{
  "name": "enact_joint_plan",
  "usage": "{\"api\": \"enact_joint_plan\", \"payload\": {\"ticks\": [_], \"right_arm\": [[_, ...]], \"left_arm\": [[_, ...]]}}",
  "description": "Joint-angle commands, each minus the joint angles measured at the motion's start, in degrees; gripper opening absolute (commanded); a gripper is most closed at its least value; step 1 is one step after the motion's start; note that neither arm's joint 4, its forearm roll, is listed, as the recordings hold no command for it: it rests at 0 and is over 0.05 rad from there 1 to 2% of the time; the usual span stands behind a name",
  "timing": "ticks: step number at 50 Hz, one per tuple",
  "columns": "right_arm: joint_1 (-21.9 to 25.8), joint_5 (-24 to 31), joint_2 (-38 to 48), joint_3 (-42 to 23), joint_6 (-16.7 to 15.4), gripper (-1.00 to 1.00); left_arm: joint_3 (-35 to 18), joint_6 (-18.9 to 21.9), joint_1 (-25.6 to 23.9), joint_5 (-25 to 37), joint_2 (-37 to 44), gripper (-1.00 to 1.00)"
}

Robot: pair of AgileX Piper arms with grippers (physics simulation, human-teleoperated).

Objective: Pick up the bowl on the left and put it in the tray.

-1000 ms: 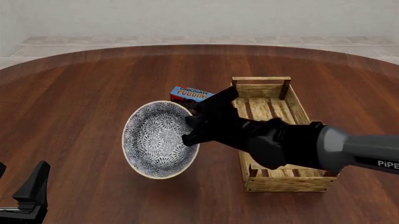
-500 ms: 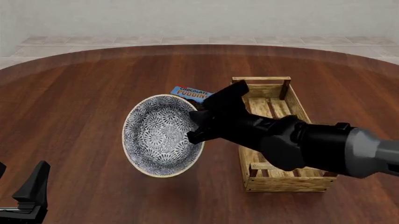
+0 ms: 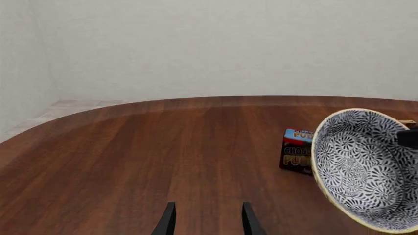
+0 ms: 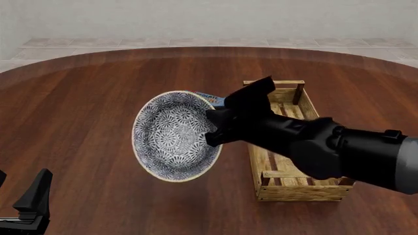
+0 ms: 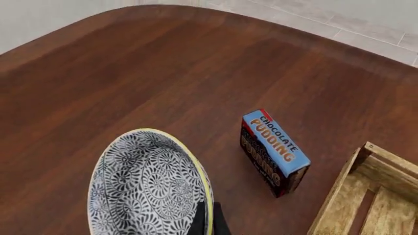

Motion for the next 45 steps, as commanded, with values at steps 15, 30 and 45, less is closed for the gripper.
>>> {"api": "enact_joint_plan", "payload": {"ticks": [15,30,45], "right_arm": [[-0.7,1.9,-6.0,1.1,1.1,-1.0],[-2.4,2.5,-9.4,2.4,2.0,-1.0],[-3.5,3.4,-12.1,3.0,2.2,-1.0]], "left_arm": [[0.0,0.0,0.0,0.0,0.0,1.0],[0.0,0.0,0.0,0.0,0.0,1.0],[0.0,0.0,0.0,0.0,0.0,1.0]]}}
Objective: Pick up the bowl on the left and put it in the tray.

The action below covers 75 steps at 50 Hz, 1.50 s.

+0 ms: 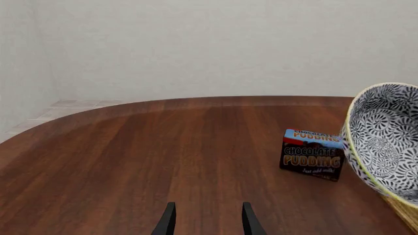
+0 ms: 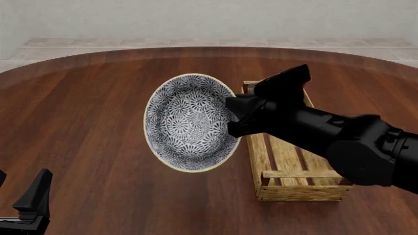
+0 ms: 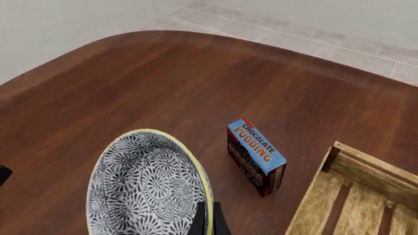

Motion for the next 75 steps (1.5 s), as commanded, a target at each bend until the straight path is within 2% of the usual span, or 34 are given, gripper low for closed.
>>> {"api": "enact_joint_plan", "payload": {"ticks": [1,43,55,75], "right_arm": [[-1.1,0.6,-2.4,0.2,0.5,-1.0],[-7.3,4.5,-8.6,0.8,1.2,-1.0],[-9.2,4.1,-9.4,1.9,2.6,-1.0],[-14.4,3.2,-10.7,4.5,7.3,-1.0]], "left_arm": [[0.0,0.0,0.0,0.0,0.0,1.0],[0.0,0.0,0.0,0.0,0.0,1.0],[0.0,0.0,0.0,0.0,0.0,1.0],[0.0,0.0,0.0,0.0,0.0,1.0]]}}
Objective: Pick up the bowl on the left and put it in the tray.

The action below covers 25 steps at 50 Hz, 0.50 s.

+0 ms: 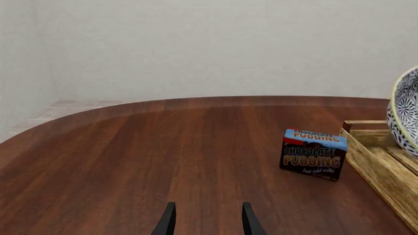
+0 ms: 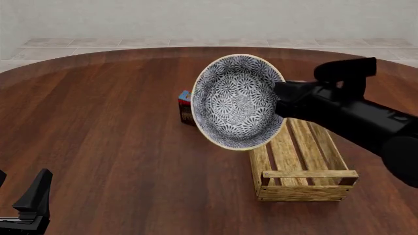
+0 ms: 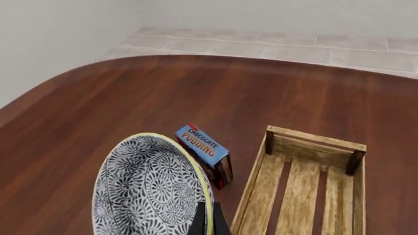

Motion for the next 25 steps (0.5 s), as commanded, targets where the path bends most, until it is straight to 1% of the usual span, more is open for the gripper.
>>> {"api": "enact_joint_plan", "payload": {"ticks": [1,10,13,14,16,18,19,21,25], "right_arm": [[-2.3,-0.7,-0.7,1.0,2.6,-1.0],[-4.3,-1.2,-0.7,1.5,4.3,-1.0],[-4.5,-1.2,-0.7,1.6,4.3,-1.0],[-5.7,-1.1,-0.7,1.6,3.7,-1.0],[-5.6,-1.5,-0.1,1.8,4.5,-1.0],[-7.8,-1.4,0.2,2.0,4.6,-1.0],[-6.8,-1.9,0.6,2.1,5.6,-1.0],[-7.9,-1.8,0.8,2.2,5.5,-1.0],[-8.7,-1.8,0.9,2.4,6.0,-1.0]], "left_arm": [[0.0,0.0,0.0,0.0,0.0,1.0],[0.0,0.0,0.0,0.0,0.0,1.0],[0.0,0.0,0.0,0.0,0.0,1.0],[0.0,0.0,0.0,0.0,0.0,1.0],[0.0,0.0,0.0,0.0,0.0,1.0],[0.0,0.0,0.0,0.0,0.0,1.0],[0.0,0.0,0.0,0.0,0.0,1.0],[0.0,0.0,0.0,0.0,0.0,1.0],[0.0,0.0,0.0,0.0,0.0,1.0]]}}
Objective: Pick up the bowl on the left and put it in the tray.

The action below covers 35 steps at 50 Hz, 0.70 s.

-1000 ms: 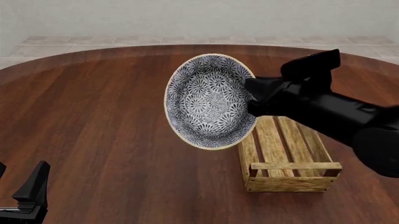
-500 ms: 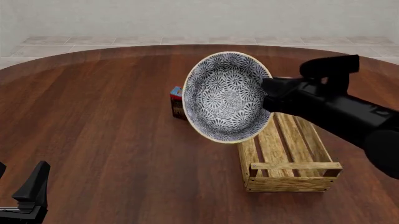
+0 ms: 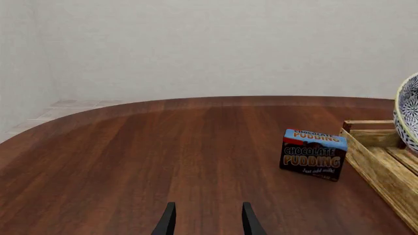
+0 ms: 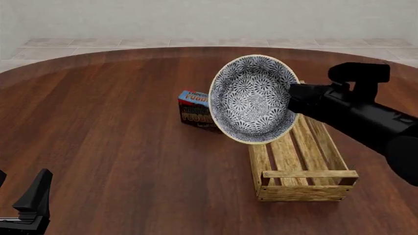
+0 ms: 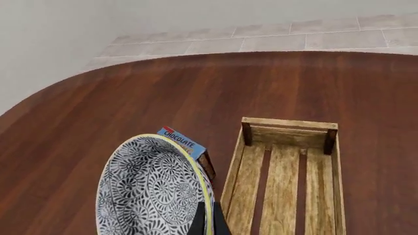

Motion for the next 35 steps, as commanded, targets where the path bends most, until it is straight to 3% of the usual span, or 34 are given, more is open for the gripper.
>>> {"api": "enact_joint_plan", "payload": {"ticks": [1,31,35], "right_arm": [[-3.7,-0.4,0.8,0.3,2.0,-1.0],[-8.8,-1.6,6.0,-0.2,6.0,-1.0],[-10.1,-2.6,7.4,0.5,8.1,-1.0]], "left_arm": [[0.0,0.0,0.0,0.0,0.0,1.0],[0.0,0.0,0.0,0.0,0.0,1.0],[0.0,0.0,0.0,0.0,0.0,1.0]]}}
